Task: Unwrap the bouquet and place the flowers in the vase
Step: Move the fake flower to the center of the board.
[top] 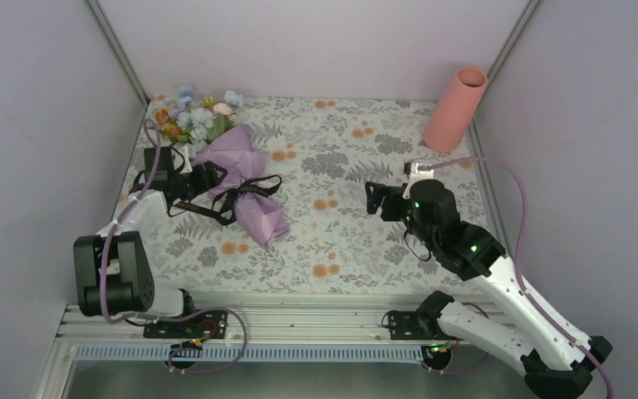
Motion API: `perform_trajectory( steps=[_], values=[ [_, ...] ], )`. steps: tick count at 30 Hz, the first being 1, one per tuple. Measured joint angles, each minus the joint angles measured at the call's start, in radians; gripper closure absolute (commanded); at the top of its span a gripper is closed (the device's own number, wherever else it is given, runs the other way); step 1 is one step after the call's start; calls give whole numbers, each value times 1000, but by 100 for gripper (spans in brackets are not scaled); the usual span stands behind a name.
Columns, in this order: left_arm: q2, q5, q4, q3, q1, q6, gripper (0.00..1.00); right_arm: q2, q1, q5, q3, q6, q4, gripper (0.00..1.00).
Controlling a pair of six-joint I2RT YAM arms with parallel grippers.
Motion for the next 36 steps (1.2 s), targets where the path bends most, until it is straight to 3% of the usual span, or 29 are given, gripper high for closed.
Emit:
perform_trajectory(
  steps=[5,9,15,22,30,36],
  values=[
    [-137,-22,-1,-31,-47,-27,11,88,0,186,77,-5,-14,0],
    [-200,-52,-45,-37,-98,-31,1,164,-3,290,126,-23,-18,0],
    [-322,-88,-114,-36,-169,-6,0,303,-58,387,201,-69,-19,0],
    [-439,-87,-183,26,-244,81,0,425,-224,379,253,-129,-8,1],
    [-502,-51,-201,52,-328,178,0,599,-396,311,381,-214,-3,16],
    [-519,-101,-208,31,-410,222,0,717,-503,265,495,-284,18,19]
  ],
)
